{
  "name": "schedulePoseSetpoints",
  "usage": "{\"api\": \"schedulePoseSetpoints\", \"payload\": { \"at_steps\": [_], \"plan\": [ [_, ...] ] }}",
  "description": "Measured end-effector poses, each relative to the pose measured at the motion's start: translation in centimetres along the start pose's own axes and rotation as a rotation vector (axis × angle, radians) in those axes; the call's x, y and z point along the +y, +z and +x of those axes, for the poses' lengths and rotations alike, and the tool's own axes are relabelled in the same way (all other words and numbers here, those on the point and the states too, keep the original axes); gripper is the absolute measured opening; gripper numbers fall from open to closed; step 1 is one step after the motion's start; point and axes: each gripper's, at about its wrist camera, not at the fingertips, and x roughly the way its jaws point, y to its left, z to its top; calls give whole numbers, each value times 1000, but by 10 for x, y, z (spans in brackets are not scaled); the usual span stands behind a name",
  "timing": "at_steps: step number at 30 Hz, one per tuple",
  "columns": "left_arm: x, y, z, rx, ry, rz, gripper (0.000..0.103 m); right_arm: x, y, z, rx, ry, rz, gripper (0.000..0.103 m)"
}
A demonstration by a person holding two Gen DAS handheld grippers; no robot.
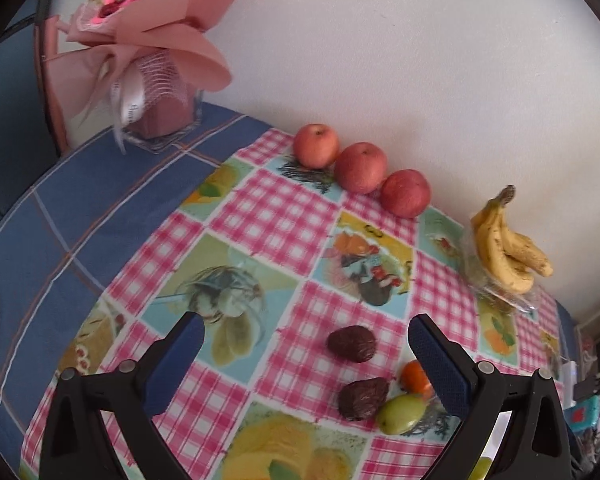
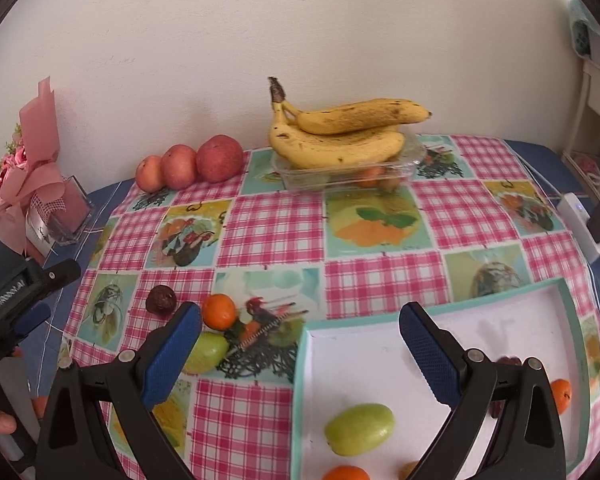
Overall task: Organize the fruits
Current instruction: 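Move both open tools back toward the remaining fruits on the cloth, then grasp the dark wrinkled fruit with the left tool while the right tool grasps an orange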
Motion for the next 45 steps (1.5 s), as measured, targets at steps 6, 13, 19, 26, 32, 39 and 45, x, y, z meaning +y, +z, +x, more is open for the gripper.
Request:
{"api": "schedulePoseSetpoints", "payload": {
  "at_steps": [6,13,19,26,32,39,45],
  "plan": [
    [-2,8,10,24,-29,-8,103,17,8,15,11,22,-43,99],
    [-7,6,37,81,-22,14,103,28,8,45,70,14,-66,99],
    [-8,1,60,139,-24,22,101,44,4,65,102,7,-124,89],
    [-14,-7,81,194,-30,35,89,57,-2,87,150,21,-162,68],
    [-18,-13,93,235,-34,36,78,65,-6,96,176,37,-176,65],
    [-20,-16,98,257,-69,37,62,65,-8,104,212,81,-146,52],
    [-26,-19,101,272,-81,48,48,67,-9,105,222,122,-134,36]
  ]
}}
